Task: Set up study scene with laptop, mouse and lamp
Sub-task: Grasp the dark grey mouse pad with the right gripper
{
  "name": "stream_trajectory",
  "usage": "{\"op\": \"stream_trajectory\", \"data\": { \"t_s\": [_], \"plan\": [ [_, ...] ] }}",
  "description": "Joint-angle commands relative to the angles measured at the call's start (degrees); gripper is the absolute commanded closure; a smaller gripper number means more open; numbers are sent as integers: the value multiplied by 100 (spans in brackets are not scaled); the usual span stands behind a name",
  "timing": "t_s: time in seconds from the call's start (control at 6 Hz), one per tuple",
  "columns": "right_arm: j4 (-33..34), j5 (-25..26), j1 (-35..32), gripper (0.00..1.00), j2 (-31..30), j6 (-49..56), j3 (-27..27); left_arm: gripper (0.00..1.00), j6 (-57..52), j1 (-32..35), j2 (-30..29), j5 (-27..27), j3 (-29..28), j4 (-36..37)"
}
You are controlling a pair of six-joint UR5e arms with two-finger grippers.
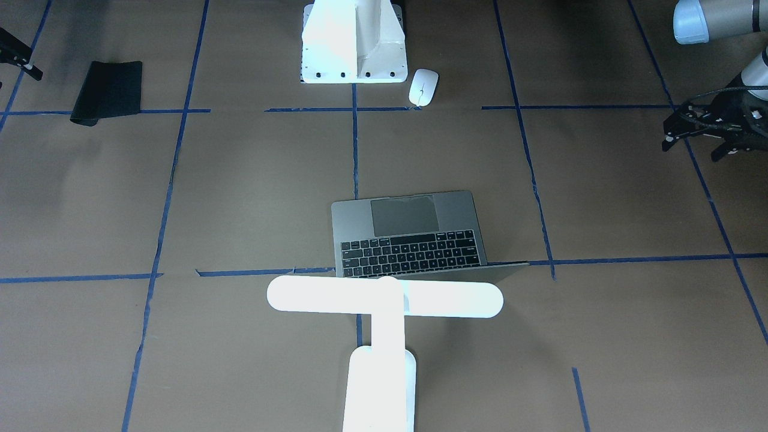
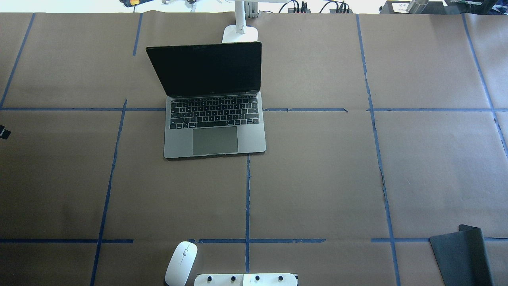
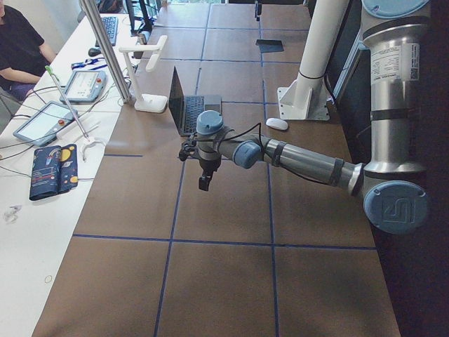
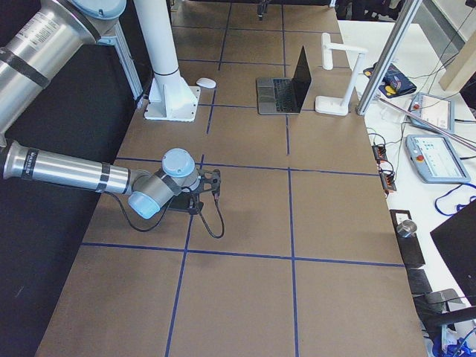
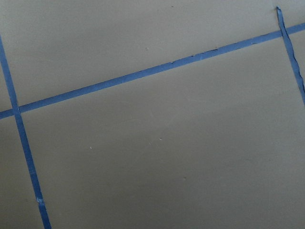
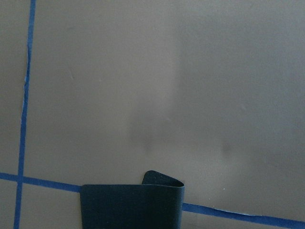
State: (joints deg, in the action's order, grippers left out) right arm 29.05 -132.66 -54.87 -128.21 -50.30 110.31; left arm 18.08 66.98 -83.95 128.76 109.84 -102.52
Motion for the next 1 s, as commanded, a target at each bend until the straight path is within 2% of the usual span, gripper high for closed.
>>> {"op": "stream_trajectory", "data": {
  "t_s": [0.0,0.5,0.67,0.83],
  "plan": [
    [-950,510,641,0,-2,-627,-586,0,20,0,1,9,20,-5],
    [-1147,1784,2247,1,68,-1743,-625,0,38,0,-8,9,20,-5],
    [-1148,2371,2913,2,251,-2234,-677,0,29,-9,-8,9,11,-5],
    [-1148,2507,3155,13,262,-2335,-695,0,20,-9,-8,9,11,-5]
  ]
}}
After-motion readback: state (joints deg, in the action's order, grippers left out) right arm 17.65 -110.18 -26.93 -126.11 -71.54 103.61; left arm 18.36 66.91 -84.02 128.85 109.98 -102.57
